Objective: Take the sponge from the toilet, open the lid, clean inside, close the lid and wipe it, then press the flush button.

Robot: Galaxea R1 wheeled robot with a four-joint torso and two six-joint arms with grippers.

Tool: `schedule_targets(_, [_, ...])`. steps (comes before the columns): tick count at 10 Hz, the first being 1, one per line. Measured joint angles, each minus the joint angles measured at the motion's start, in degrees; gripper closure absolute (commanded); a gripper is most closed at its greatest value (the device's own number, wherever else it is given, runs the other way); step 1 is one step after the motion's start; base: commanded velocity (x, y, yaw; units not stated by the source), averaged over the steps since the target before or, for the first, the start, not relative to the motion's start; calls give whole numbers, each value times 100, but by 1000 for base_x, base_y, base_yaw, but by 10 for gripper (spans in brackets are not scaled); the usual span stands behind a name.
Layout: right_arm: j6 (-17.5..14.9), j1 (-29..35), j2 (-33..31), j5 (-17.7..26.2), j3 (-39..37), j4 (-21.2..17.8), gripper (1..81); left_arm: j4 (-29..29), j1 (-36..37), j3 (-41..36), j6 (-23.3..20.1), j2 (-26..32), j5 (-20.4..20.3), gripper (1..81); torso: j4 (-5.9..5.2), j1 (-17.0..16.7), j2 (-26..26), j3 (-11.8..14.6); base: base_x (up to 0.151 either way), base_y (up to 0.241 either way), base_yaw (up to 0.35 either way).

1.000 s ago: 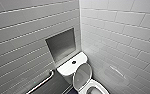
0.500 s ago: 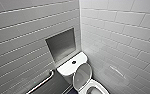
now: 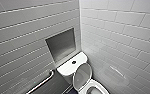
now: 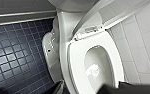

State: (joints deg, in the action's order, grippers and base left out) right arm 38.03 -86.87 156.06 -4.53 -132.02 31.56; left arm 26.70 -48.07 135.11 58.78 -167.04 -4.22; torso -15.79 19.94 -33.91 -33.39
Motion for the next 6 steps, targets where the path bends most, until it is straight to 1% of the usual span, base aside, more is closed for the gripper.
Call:
schedule_targets(2, [-61, -124, -2, 0, 2, 189, 811, -112, 190, 45, 434, -55, 21, 10, 0, 0, 0, 0, 0, 0, 0])
schedule_targets(3, [-74, -200, -5, 2, 2, 217, 811, -145, 350, 108, 594, -63, 28, 10, 0, 0, 0, 0, 0, 0, 0])
schedule_targets(6, [-77, -251, 39, -4, 0, 223, 811, -206, 750, 351, 795, -162, 9, 10, 0, 0, 0, 0, 0, 0, 0])
